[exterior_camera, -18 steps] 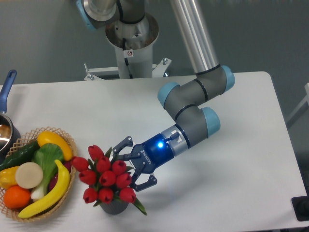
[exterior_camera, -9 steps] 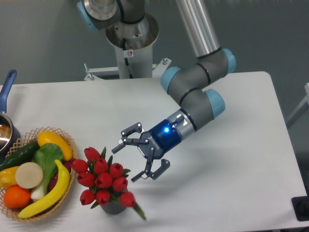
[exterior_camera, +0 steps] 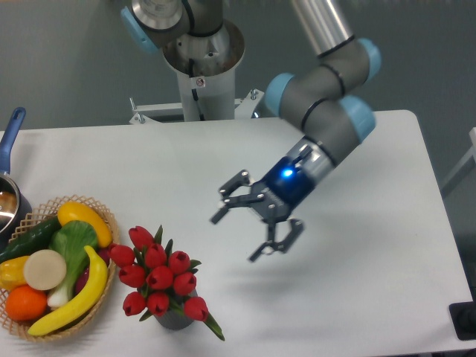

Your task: Insert the flowers into the vase

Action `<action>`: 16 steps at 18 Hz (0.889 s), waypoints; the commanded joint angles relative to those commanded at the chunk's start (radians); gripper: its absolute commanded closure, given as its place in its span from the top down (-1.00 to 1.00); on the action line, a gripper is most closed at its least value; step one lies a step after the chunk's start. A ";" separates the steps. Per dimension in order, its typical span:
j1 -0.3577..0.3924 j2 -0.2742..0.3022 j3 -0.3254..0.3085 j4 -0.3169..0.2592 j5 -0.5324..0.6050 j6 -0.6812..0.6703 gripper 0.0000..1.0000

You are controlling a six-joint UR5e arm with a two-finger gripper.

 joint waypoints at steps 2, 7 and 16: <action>0.025 0.014 0.035 0.000 0.121 -0.009 1.00; 0.095 0.052 0.104 -0.006 0.353 -0.014 1.00; 0.215 0.173 0.129 -0.210 0.876 0.200 1.00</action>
